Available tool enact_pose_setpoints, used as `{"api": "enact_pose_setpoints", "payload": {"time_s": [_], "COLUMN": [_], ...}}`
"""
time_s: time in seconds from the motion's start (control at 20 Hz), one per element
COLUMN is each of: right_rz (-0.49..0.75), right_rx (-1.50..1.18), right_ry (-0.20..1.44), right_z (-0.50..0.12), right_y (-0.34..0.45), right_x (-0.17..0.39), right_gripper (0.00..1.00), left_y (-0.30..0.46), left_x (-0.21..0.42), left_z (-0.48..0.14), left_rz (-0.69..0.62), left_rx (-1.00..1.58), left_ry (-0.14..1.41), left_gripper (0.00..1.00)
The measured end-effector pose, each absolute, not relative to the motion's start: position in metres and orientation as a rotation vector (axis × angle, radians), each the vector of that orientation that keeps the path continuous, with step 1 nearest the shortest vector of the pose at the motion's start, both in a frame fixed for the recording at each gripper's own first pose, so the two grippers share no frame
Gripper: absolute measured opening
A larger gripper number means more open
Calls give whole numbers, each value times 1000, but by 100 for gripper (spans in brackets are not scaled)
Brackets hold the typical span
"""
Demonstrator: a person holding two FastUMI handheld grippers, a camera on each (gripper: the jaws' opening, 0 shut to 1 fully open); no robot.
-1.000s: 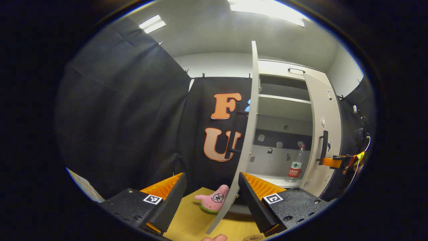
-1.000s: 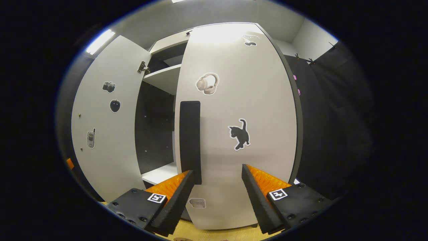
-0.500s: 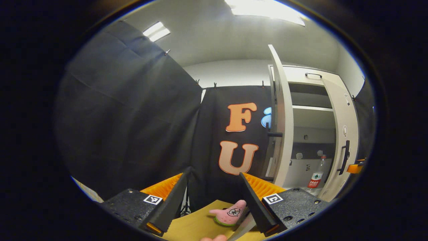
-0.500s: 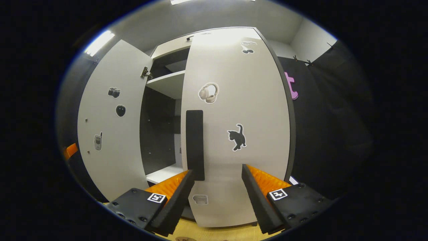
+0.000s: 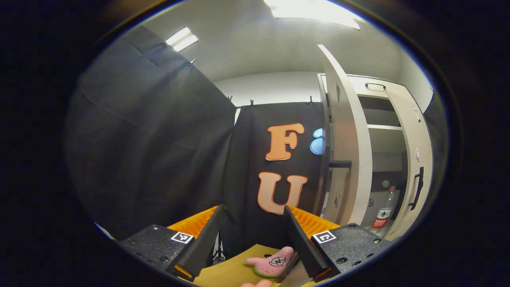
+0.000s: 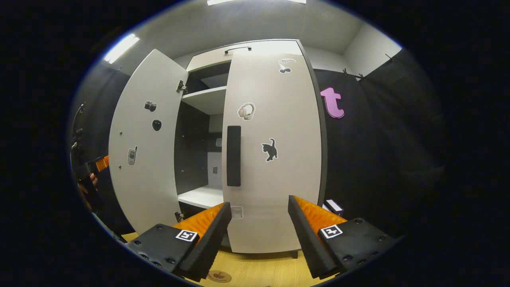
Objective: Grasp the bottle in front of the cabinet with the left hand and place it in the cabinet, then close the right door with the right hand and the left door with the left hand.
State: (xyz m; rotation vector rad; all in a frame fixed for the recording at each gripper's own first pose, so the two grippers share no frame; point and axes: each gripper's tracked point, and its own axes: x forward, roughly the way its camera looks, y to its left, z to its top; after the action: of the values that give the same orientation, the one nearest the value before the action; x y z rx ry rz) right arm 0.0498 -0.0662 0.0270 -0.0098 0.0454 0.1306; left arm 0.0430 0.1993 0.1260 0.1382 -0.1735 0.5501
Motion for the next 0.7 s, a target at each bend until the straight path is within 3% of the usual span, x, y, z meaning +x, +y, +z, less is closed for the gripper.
{"api": "enact_pose_setpoints", "payload": {"time_s": [0.15, 0.2, 0.25, 0.4, 0.7], "right_rz": [119, 119, 119, 116, 83], "right_rx": [-26, -28, -28, -4, 15], "right_ry": [31, 30, 30, 34, 50], "right_z": [33, 34, 34, 33, 28], "right_y": [-72, -73, -74, -79, -95], "right_x": [38, 35, 32, 26, 22], "right_gripper": [96, 96, 96, 96, 96], "left_y": [193, 194, 192, 178, 153], "left_x": [47, 46, 47, 46, 44], "left_z": [128, 128, 129, 124, 117], "left_rz": [517, 517, 520, 505, 449], "left_rx": [159, 154, 146, 119, 30], "left_ry": [-169, -172, -177, -171, -174], "left_gripper": [92, 87, 91, 87, 91]}}
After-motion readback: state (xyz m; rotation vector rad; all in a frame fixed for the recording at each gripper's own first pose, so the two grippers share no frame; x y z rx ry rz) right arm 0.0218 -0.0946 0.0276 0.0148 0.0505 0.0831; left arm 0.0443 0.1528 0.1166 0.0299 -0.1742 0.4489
